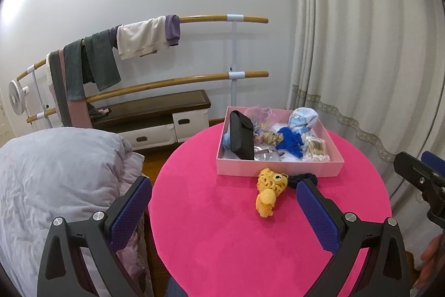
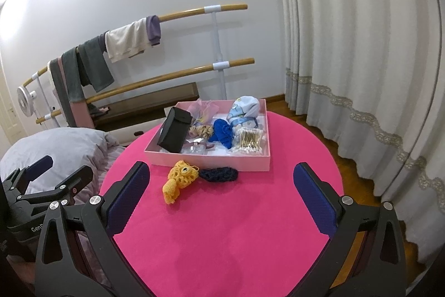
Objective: Organize soft objects
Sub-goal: 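Withdraw both tools from the box and move toward the crochet toy, then grasp the yellow crochet toy with the left tool while the right tool grasps the navy scrunchie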
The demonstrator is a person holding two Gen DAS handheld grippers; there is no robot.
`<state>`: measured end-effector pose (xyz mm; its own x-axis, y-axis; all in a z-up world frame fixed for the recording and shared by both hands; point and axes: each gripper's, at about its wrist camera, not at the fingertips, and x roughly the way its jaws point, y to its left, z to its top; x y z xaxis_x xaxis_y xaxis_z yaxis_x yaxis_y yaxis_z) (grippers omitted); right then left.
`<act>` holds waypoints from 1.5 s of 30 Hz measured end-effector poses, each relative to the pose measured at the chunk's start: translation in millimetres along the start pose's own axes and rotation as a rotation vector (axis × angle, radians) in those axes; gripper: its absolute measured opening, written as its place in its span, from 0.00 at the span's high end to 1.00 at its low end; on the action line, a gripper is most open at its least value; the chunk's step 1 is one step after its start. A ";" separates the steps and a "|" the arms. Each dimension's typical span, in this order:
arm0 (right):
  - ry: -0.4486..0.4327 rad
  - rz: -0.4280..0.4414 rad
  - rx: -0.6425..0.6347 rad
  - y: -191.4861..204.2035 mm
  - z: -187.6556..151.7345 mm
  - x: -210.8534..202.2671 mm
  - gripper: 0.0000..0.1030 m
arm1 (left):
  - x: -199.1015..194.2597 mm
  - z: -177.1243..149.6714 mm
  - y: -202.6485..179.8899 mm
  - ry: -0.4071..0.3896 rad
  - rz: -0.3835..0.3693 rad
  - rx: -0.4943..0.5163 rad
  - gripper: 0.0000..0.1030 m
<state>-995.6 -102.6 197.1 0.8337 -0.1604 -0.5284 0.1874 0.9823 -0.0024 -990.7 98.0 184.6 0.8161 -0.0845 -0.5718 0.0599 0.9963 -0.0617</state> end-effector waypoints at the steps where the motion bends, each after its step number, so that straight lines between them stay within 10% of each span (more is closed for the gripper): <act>1: 0.000 -0.002 -0.001 0.3 0.2 0.5 0.00 | 0.3 -0.6 0.2 0.005 -0.002 -0.001 0.00; 24: 0.064 -0.012 0.017 -9.2 -8.3 28.2 0.00 | 38.9 -5.9 -3.1 0.081 -0.026 -0.002 0.00; 45: 0.255 -0.047 0.071 -46.9 -36.0 119.2 0.00 | 178.1 -16.4 -36.2 0.272 -0.066 0.054 0.00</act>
<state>-923.8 -164.2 103.7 0.6672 -0.1675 -0.7258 0.2668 0.9635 0.0229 -856.9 46.6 71.6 0.6255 -0.1432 -0.7670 0.1442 0.9873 -0.0668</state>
